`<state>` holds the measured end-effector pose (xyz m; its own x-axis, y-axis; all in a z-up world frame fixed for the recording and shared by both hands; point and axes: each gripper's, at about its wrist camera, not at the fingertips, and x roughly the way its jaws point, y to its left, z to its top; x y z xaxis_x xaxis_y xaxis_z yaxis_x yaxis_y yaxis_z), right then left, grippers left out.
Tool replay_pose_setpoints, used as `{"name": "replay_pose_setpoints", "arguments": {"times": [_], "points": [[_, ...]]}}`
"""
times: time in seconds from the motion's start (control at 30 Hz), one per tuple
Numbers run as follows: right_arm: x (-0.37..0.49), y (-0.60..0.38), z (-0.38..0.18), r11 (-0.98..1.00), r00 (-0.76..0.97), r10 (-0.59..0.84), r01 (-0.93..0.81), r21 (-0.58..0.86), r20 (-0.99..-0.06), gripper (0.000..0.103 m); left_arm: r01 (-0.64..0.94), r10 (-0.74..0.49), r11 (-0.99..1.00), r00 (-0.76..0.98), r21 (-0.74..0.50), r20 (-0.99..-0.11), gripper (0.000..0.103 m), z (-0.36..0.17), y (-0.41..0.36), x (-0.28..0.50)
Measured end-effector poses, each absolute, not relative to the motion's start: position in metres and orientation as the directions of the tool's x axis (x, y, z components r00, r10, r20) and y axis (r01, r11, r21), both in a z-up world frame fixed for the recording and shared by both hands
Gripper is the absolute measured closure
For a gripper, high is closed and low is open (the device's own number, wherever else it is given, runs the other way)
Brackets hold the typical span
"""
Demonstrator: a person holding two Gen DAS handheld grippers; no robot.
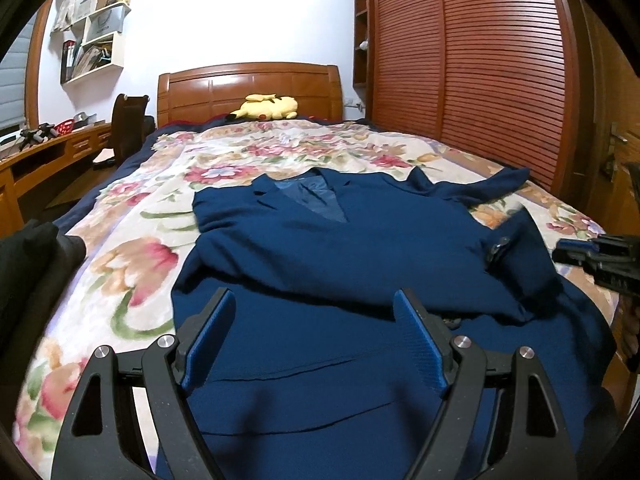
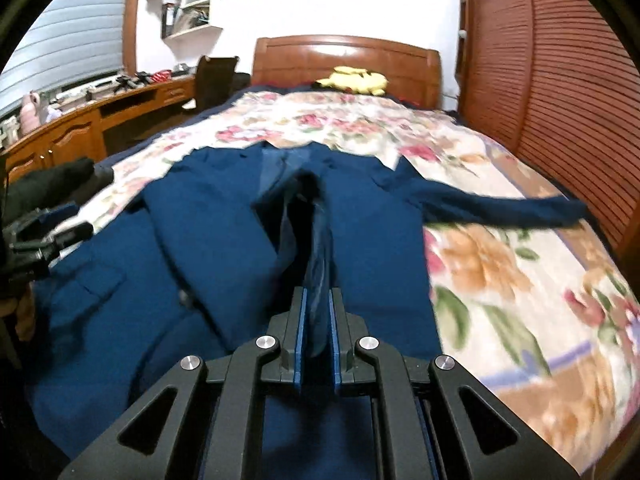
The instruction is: Fold large clothes
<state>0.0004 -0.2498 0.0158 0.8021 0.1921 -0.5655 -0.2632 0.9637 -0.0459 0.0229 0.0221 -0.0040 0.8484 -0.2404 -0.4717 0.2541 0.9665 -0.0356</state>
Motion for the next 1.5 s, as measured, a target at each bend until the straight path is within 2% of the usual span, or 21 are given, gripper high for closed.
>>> {"name": "replay_pose_setpoints", "arguments": {"times": [0.2,0.33,0.37,0.4,0.6,0.9,1.33,1.5], "points": [[-0.022,-0.263,0.031,0.967,0.820,0.176,-0.247,-0.058,-0.545,0.052,0.282,-0.265,0.959,0.842,-0.035,-0.469,0.019,0.000,0.011,0.025],[-0.021,-0.273,0.036,0.969,0.840,0.172,-0.239,-0.066,-0.514,0.040,0.288,-0.265,0.957,0.842,-0.024,-0.471,0.010,0.004,0.002,0.030],[-0.019,-0.276,0.036,0.969,0.843,0.176,-0.239,-0.060,-0.508,0.038,0.288,-0.264,0.957,0.842,-0.022,-0.471,0.003,0.005,-0.001,0.033],[-0.017,-0.279,0.036,0.969,0.845,0.176,-0.238,-0.061,-0.504,0.038,0.290,-0.268,0.957,0.842,-0.026,-0.467,0.000,0.007,-0.002,0.035],[0.012,-0.297,0.032,0.965,0.853,0.152,-0.236,-0.110,-0.499,0.038,0.321,-0.305,0.946,0.816,-0.053,-0.491,0.000,0.016,-0.022,0.057],[0.103,-0.344,0.021,0.974,0.849,0.061,-0.165,-0.155,-0.524,0.038,0.350,-0.302,0.937,0.809,0.000,-0.505,0.000,0.025,-0.061,0.097],[0.245,-0.414,0.011,0.993,0.805,-0.076,0.008,-0.116,-0.589,0.038,0.413,-0.344,0.911,0.760,0.002,-0.551,0.000,0.003,-0.096,0.130],[0.292,-0.433,0.000,0.996,0.777,-0.091,0.077,-0.049,-0.623,0.038,0.428,-0.352,0.904,0.750,0.004,-0.560,0.000,-0.001,-0.100,0.129]]}}
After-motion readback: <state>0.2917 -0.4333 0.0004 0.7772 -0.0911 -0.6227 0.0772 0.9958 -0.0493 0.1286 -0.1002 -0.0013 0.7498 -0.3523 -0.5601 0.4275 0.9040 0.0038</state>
